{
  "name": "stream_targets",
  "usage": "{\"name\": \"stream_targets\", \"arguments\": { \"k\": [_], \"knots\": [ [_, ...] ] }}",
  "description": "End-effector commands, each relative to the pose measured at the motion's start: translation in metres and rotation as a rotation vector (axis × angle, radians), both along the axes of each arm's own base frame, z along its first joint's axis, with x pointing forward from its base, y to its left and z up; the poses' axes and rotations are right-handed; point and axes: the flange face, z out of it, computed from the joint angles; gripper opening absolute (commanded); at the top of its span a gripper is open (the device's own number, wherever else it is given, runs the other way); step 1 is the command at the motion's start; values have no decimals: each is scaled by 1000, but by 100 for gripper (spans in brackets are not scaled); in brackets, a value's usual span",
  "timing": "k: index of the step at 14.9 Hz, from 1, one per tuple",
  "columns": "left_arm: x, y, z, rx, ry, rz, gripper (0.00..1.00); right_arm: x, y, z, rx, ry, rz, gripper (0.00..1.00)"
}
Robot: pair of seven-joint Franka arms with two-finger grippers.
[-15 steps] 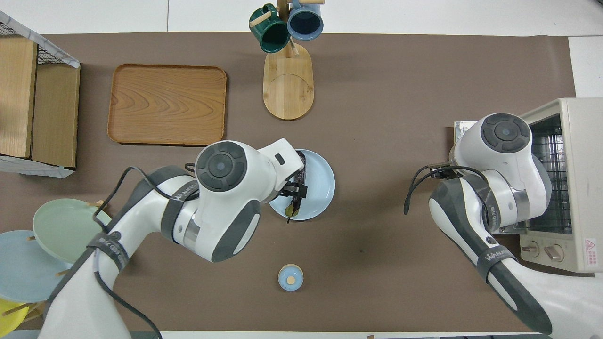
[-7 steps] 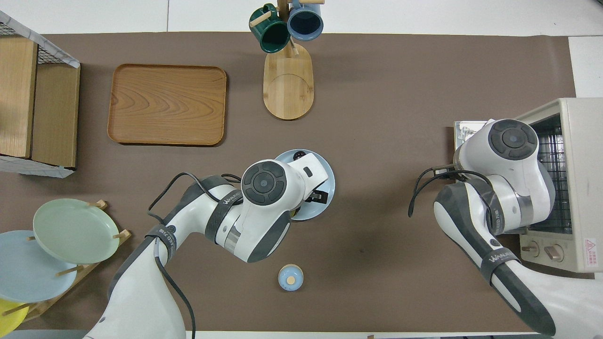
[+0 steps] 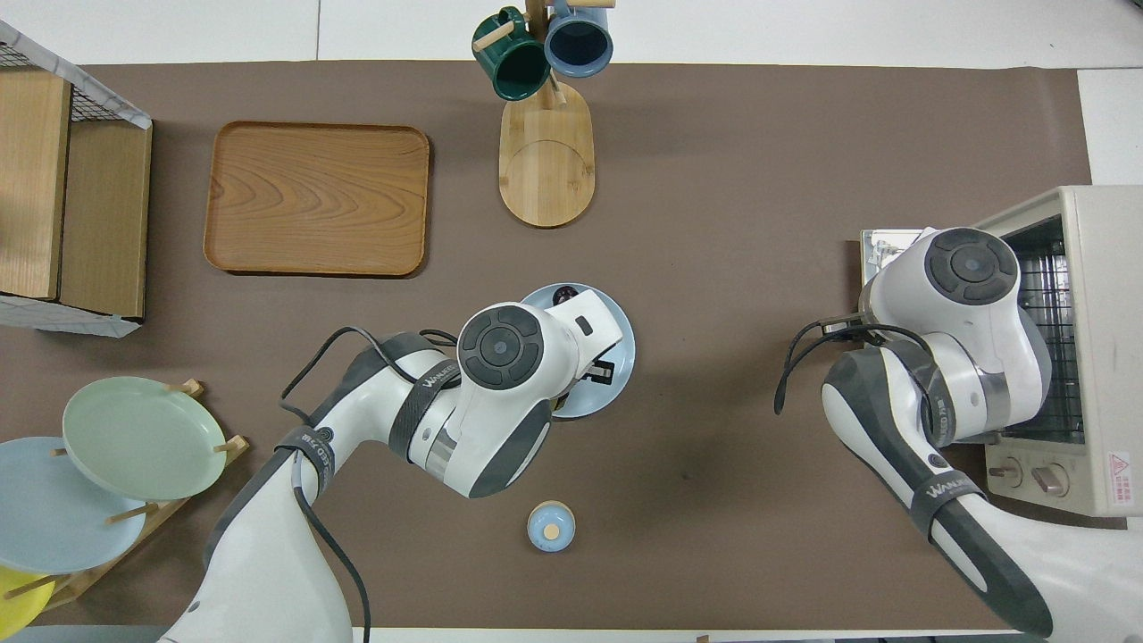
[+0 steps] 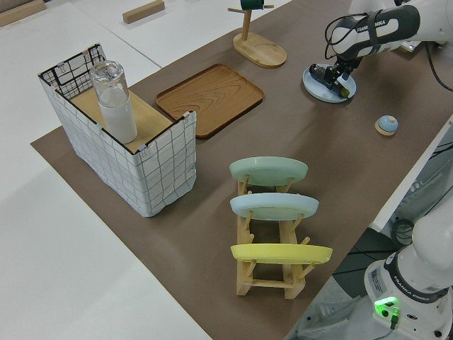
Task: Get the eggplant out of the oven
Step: 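Grasp the eggplant on the blue plate with the left gripper, then carry the eggplant with the left gripper onto the wooden tray and release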
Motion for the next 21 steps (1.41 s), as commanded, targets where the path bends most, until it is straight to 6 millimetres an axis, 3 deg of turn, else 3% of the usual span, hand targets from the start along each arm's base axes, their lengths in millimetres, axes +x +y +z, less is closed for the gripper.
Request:
{"name": "stream_targets", "arguments": {
  "k": [1, 5, 8, 10, 12, 14, 16, 18, 21],
  "knots": [
    [3, 3, 2, -13, -7, 9, 0, -3, -14, -5, -3, -1, 24, 0],
    [11, 12, 17, -15, -5, 29, 0, -3, -25, -6, -1, 6, 34, 0],
    [45, 66, 65, -6, 22, 94, 0, -3, -36, -9, 4, -6, 29, 0],
    [76, 107, 82, 2, 40, 118, 0, -2, -38, -9, 7, -10, 43, 0],
    [117, 166, 91, -1, 35, 153, 0, -4, -57, -11, 15, -5, 12, 0],
    [150, 228, 92, -5, 23, 187, 0, -4, -56, -11, 34, -4, 5, 0],
    [168, 264, 92, 1, 16, 140, 0, -4, -56, -11, 35, -2, 19, 0],
    [192, 306, 74, 17, 25, 185, 0, -4, -60, -11, 37, 0, 43, 0],
    [231, 329, 40, 12, 18, 226, 0, -5, -71, -12, 40, 2, 26, 0]
  ]
}}
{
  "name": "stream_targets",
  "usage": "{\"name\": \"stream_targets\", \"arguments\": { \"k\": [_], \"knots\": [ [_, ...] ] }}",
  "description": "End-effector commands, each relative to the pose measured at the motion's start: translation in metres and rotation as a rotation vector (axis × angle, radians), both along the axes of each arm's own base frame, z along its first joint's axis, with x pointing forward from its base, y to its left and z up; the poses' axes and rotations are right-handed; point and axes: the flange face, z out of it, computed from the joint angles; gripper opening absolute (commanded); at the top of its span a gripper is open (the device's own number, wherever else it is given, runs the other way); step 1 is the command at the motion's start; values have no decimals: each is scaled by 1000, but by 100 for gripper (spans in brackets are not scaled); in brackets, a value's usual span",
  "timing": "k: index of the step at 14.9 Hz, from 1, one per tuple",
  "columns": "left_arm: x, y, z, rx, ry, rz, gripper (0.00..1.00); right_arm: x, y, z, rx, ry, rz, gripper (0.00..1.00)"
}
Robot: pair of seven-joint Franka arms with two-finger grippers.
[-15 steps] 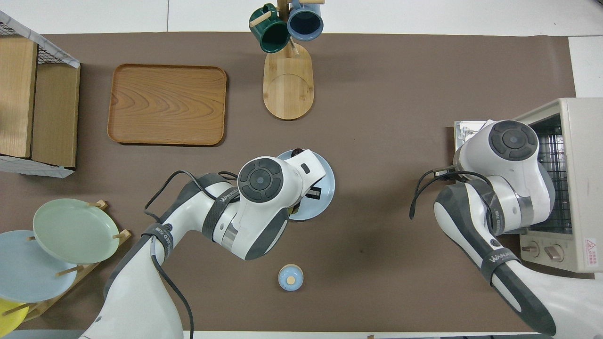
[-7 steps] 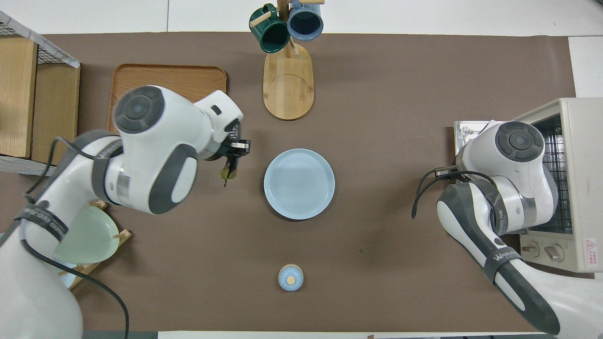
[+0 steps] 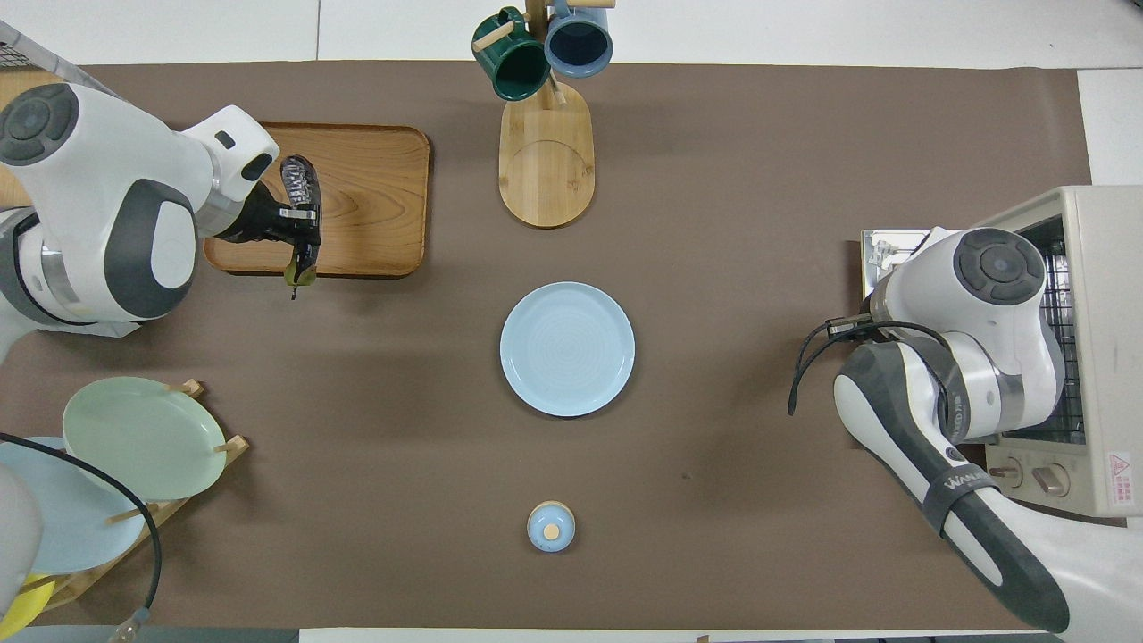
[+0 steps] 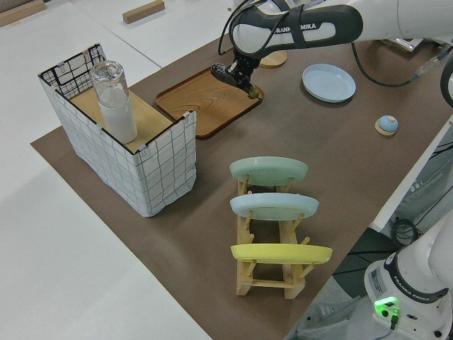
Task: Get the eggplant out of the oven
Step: 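Carry the eggplant with the left gripper onto the wooden tray and release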
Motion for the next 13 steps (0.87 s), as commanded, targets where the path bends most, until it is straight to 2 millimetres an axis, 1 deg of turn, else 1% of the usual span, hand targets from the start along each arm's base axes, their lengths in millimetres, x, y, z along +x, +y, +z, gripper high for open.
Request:
{"name": "stream_targets", "arguments": {
  "k": [1, 2, 3, 4, 6, 7, 8, 9, 11, 12, 13],
  "knots": [
    [34, 9, -33, -5, 6, 11, 0, -5, -61, -11, -22, 3, -1, 0],
    [37, 14, -41, -3, -1, 12, 0, -5, -62, -11, -17, 6, 11, 0],
    [39, 15, -44, -3, -19, 8, 0, -5, -60, -11, -17, 8, 34, 0],
    [39, 14, -44, -3, -24, 2, 0, -3, -59, -11, -16, 7, 56, 0],
    [39, 18, -45, -2, -18, -9, 0, 5, -54, -3, -35, 2, 108, 0],
    [39, 17, -44, -2, -24, -23, 33, 10, -56, 4, -66, 4, 138, 0],
    [39, 19, -43, -2, -23, -23, 96, 14, -57, 10, -95, 11, 173, 0],
    [39, 19, -43, -2, -23, -24, 100, 19, -60, 19, -107, 13, 190, 0],
    [37, 21, -41, -5, -24, -15, 100, 28, -62, 37, -117, 25, 216, 0],
    [36, 25, -32, -7, -28, 0, 100, 32, -64, 46, -121, 33, 228, 0],
    [31, 26, -21, -9, -28, 2, 100, 36, -65, 55, -124, 41, 236, 0]
  ]
}}
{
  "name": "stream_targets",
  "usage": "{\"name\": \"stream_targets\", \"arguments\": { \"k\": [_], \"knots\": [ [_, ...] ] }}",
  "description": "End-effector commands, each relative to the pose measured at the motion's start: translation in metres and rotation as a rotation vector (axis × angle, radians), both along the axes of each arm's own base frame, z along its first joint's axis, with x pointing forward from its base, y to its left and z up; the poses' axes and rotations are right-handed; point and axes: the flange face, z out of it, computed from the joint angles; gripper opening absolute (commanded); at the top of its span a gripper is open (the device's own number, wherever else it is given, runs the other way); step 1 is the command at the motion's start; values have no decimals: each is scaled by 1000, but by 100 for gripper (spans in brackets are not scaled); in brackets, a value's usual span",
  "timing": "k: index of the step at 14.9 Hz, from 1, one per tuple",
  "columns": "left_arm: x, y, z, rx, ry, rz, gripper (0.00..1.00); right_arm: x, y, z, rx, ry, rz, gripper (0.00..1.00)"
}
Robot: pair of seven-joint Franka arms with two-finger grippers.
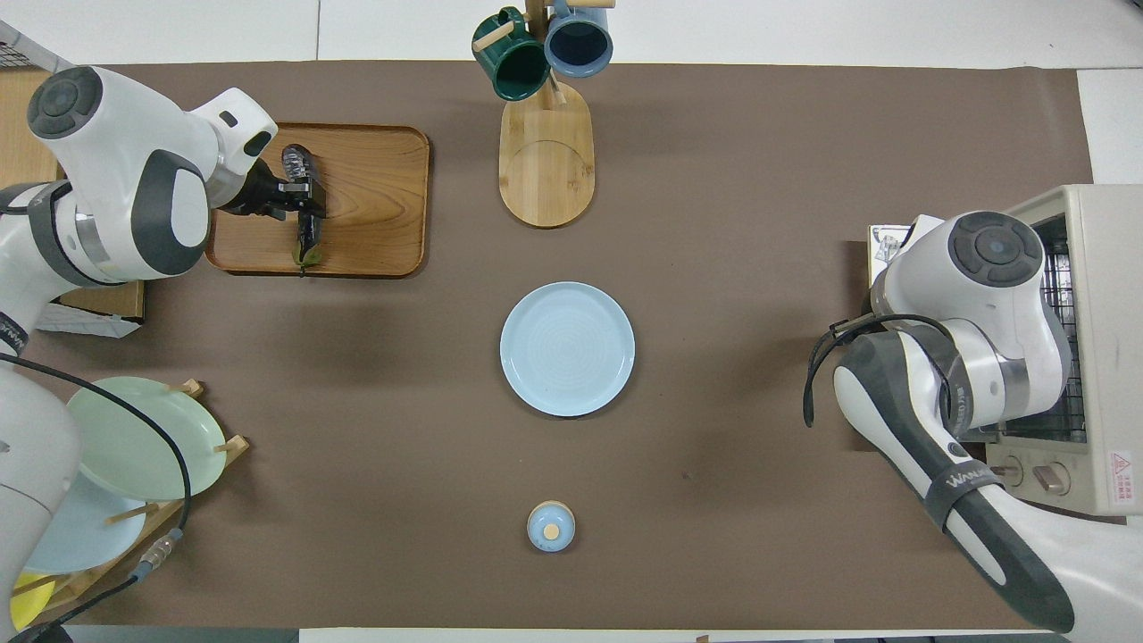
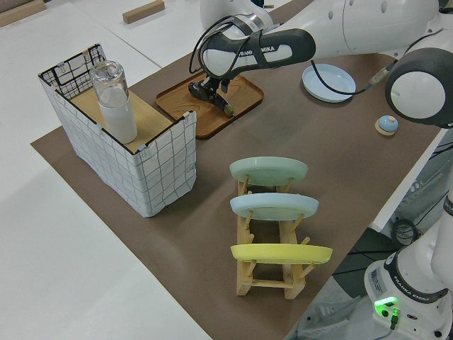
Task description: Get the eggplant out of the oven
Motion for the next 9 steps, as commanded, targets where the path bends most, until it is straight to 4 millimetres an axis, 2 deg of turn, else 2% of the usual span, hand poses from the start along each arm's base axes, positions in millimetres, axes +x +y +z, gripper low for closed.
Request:
{"name": "stream_targets", "arguments": {
  "k": [1, 5, 9],
  "knots": [
    [-12, 12, 44, -11, -11, 12, 100, 29, -72, 41, -99, -32, 42, 0],
    [-48, 45, 125, -7, 51, 37, 100, 31, -76, 55, -106, -20, 37, 0],
    [-99, 55, 216, 79, 55, 15, 100, 34, -98, 89, -108, 26, 54, 0]
  ]
}}
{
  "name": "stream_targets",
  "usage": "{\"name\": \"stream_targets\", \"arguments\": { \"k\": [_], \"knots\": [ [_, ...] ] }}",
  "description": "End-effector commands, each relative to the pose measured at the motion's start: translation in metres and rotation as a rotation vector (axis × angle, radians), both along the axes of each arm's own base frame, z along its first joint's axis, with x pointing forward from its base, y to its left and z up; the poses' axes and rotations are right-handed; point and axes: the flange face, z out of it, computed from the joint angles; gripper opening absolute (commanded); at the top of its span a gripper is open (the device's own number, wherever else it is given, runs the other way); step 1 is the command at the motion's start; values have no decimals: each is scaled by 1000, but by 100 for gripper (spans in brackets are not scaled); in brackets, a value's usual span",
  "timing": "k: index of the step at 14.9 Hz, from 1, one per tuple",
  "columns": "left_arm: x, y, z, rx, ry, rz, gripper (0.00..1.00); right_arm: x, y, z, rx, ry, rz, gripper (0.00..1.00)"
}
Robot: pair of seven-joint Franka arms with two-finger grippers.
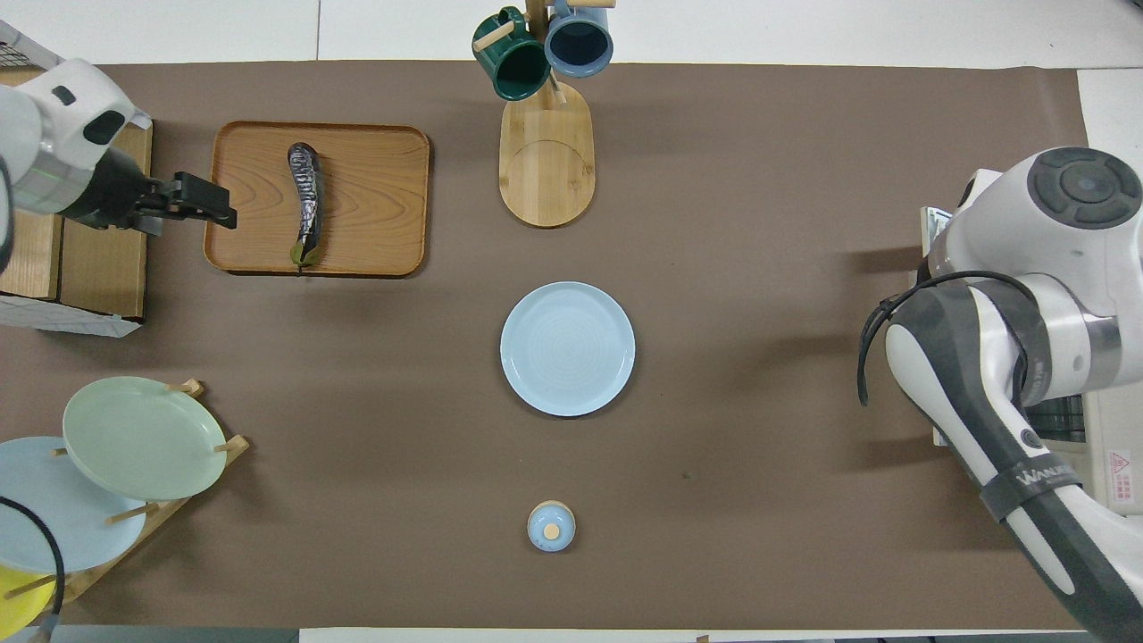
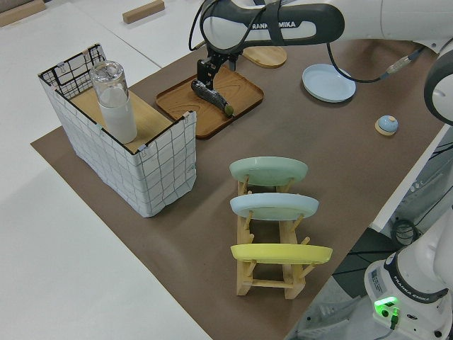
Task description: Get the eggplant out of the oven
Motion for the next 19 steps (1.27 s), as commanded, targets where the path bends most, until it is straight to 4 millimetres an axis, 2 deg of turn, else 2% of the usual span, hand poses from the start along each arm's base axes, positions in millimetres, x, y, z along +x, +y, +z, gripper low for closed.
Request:
{"name": "stream_targets", "arguments": {
  "k": [1, 4, 6, 7, 9, 10, 11, 13, 14, 15, 16, 17, 18, 19],
  "knots": [
    [-46, 4, 54, 53, 17, -6, 100, 11, -76, 14, -70, -3, 21, 0],
    [-83, 8, 93, 92, 51, -18, 100, 4, -108, 20, -56, 13, 30, 0],
    [-100, 8, 99, 94, 71, -20, 100, 1, -118, 19, -52, 25, 26, 0],
    [-107, 8, 90, 96, 90, -11, 100, 0, -117, 24, -36, 28, 14, 0],
    [-115, 4, 76, 99, 87, 19, 100, -1, -113, 54, 27, 13, -35, 0],
    [-112, 0, 71, 98, 62, 24, 100, 0, -109, 71, 72, 9, -62, 0],
    [-110, -4, 71, 101, 60, 18, 100, 1, -104, 90, 111, -1, -78, 8],
    [-110, -11, 71, 106, 76, 5, 100, 1, -89, 119, 152, -25, -98, 16],
    [-108, -10, 85, 104, 76, 6, 100, -2, -81, 130, 153, -31, -130, 20],
    [-103, -9, 90, 103, 91, 6, 100, -5, -55, 138, 154, -33, -150, 26],
    [-102, -9, 94, 101, 96, 5, 100, -8, -38, 145, 147, -39, -182, 35],
    [-102, -8, 95, 101, 93, 5, 100, -12, -30, 150, 145, -41, -201, 45],
    [-102, -8, 92, 100, 96, 4, 100, -15, -26, 153, 143, -34, -205, 51],
    [-103, -8, 92, 100, 102, 0, 100, -20, -23, 156, 142, -27, -201, 63]
  ]
}}
